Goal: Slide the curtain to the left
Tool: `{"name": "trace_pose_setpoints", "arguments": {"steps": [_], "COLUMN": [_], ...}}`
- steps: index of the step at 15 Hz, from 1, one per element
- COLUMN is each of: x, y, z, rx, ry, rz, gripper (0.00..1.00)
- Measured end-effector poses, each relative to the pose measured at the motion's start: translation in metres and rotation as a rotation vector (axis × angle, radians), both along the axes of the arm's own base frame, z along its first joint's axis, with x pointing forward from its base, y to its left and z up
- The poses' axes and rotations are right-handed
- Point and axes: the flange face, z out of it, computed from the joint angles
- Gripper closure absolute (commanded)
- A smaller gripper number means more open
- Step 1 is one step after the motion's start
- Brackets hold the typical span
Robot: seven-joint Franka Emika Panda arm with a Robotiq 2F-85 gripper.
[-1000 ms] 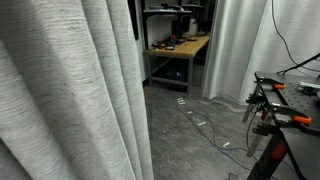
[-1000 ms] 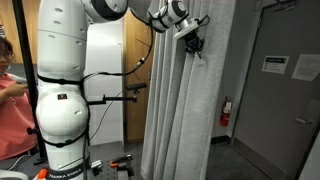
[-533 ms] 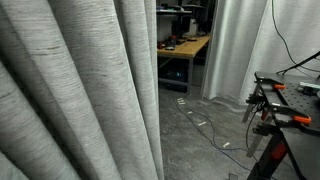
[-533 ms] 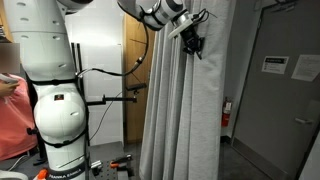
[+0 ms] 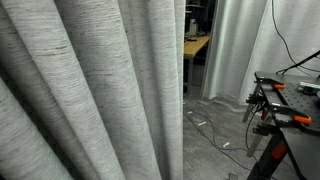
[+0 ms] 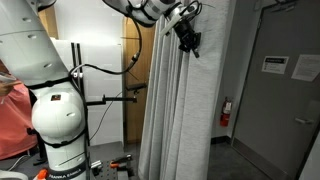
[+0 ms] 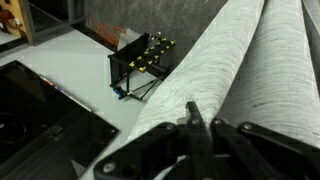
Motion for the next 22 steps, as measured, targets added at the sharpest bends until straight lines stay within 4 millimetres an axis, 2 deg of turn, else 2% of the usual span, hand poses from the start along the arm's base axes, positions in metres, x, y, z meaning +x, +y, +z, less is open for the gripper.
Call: {"name": "trace_pose_setpoints", "arguments": {"steps": [2, 8, 11, 16, 22], "x": [-0.008, -0.014, -0.016, -0.029, -0.062], "y": [-0.009, -0.024, -0.026, -0.036, -0.071], "z": [0.001, -0.025, -0.033, -0.033, -0.025], "rx": [0.014, 0.036, 0.039, 0.073, 0.166], "ry": [-0.017, 0.018, 0.025, 0.009, -0.023], "rz": [-0.045, -0.121, -0.141, -0.2, -0.376], "gripper": [0.66, 0.19, 0.01, 0.0, 0.0]}}
